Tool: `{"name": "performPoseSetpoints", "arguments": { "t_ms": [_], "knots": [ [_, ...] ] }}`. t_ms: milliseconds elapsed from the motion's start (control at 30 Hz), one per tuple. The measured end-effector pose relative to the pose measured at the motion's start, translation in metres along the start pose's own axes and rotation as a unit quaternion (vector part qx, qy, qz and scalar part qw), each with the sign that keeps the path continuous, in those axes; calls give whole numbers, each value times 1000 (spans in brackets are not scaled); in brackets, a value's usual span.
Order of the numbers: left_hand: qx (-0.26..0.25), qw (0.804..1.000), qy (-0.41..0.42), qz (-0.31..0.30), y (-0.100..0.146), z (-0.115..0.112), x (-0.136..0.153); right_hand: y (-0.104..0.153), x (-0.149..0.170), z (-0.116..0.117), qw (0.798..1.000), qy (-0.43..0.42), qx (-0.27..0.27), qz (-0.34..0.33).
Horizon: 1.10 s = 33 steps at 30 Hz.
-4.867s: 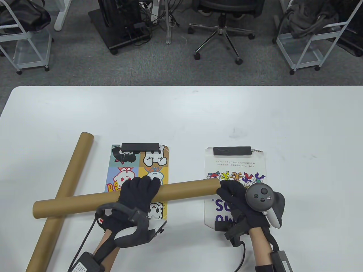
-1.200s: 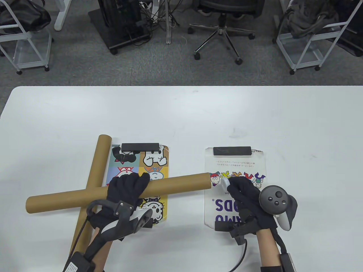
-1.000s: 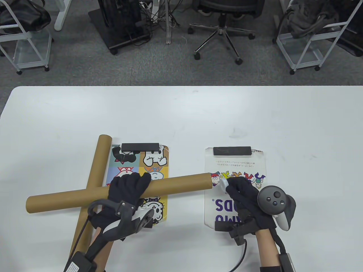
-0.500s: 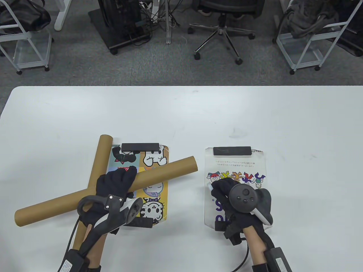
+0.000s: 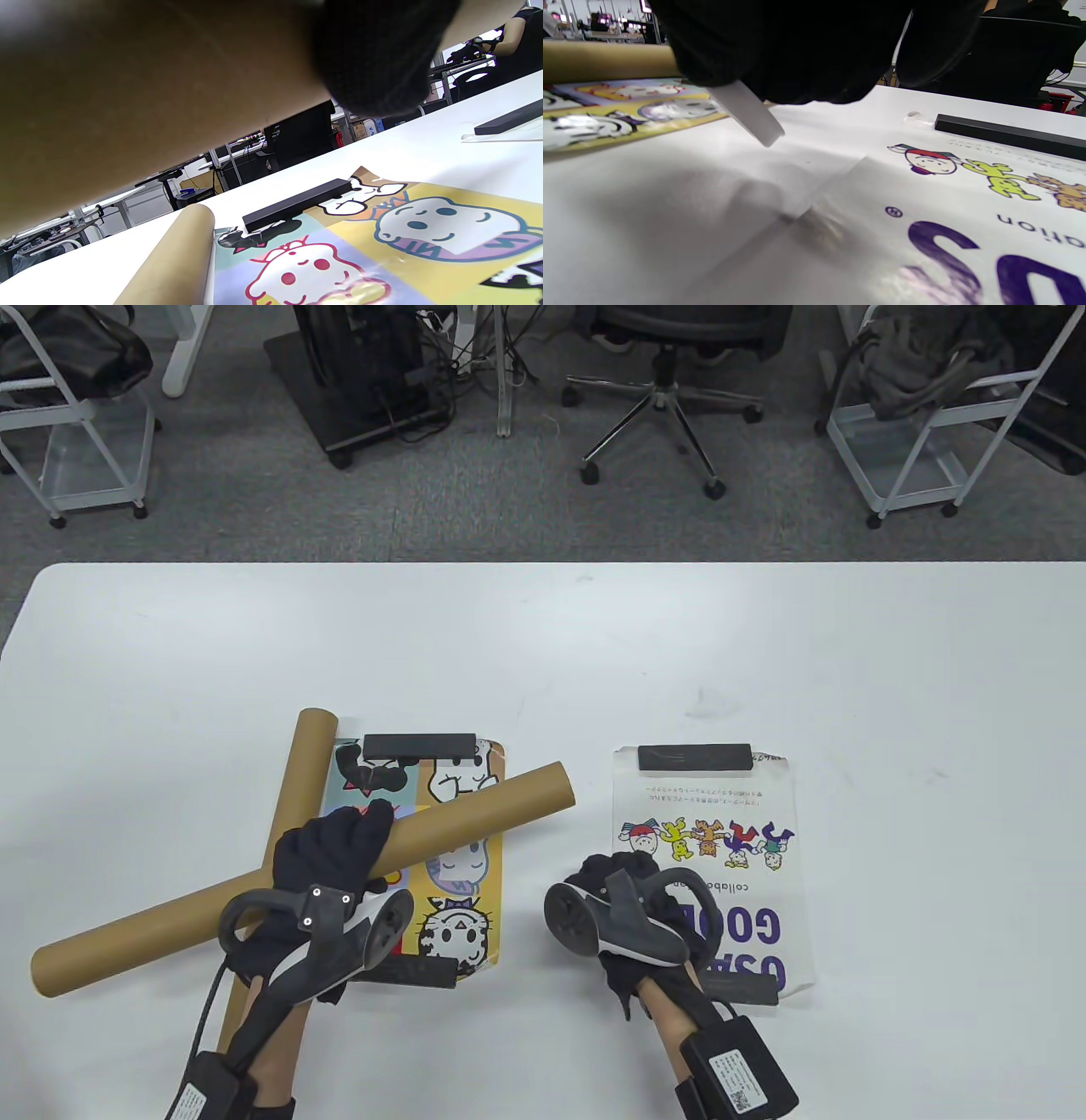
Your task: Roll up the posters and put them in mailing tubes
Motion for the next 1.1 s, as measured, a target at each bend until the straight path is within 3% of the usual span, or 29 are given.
{"name": "performPoseSetpoints", "arguments": {
  "t_ms": [200,500,800,1000,1100],
  "knots": [
    [-8,1000,2,3,0,0,1,-5,-18,18,996,82,-5,-23],
    [-17,1000,6,7,0,1,3,-7,-27,30,993,117,-3,-33],
    [-6,1000,4,3,1,0,2,0,4,-3,1000,-3,14,11],
    [3,1000,4,4,0,0,3,18,46,-20,987,-152,24,41],
    [1,1000,3,6,0,0,4,28,61,-24,982,-177,43,47]
  ]
}}
Point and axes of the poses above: the tracker on the back of each hand, its own x axis roughly to the little-finger side, its own y axis roughly from the fingertips to the wrist, z = x × y, the point moved 5 cm from there along -y, roughly from the wrist to the fingertips, and after that the axes turned 14 degrees about -y, right-handed, at the moved point
